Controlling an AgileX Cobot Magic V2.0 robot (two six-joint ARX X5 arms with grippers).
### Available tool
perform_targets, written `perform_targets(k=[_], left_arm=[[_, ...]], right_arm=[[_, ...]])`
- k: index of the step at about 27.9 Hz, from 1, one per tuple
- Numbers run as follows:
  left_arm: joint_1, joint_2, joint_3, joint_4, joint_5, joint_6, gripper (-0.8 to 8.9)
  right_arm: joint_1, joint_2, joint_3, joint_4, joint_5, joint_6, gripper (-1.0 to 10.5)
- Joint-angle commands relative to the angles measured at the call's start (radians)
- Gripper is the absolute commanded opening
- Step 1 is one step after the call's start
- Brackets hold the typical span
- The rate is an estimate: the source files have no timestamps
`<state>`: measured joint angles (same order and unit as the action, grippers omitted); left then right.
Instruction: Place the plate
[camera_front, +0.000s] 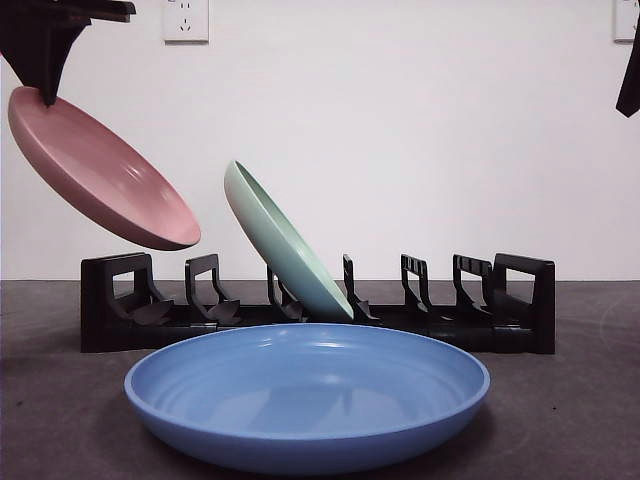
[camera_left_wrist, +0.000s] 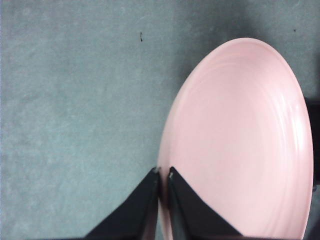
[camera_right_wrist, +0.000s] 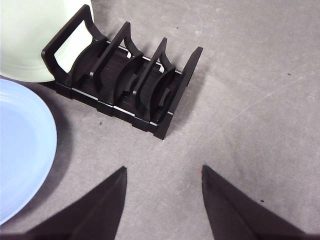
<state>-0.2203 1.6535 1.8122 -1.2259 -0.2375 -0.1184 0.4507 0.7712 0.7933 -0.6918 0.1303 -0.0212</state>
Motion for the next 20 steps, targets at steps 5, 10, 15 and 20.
perform_targets(k=[5,10,15,20], left_arm=[[0.000,-0.030,0.027,-0.061,0.011,0.014,0.15],[0.021,-0.089,0.017,-0.067,0.062,0.013,0.15],[0.043,-0.190,-0.068,-0.066,0.117,0.014,0.15],[0.063,-0.340,-0.233,-0.023,0.164,0.021,0.14]], right_arm=[[0.004,0.005,0.005,0.006,0.002,0.006,2.4],[0.004,0.005,0.005,0.007,0.002,0.006,2.4],[0.004,0.005,0.005,0.007,0.002,0.006,2.4],[0.004,0.005,0.005,0.007,0.002,0.006,2.4]])
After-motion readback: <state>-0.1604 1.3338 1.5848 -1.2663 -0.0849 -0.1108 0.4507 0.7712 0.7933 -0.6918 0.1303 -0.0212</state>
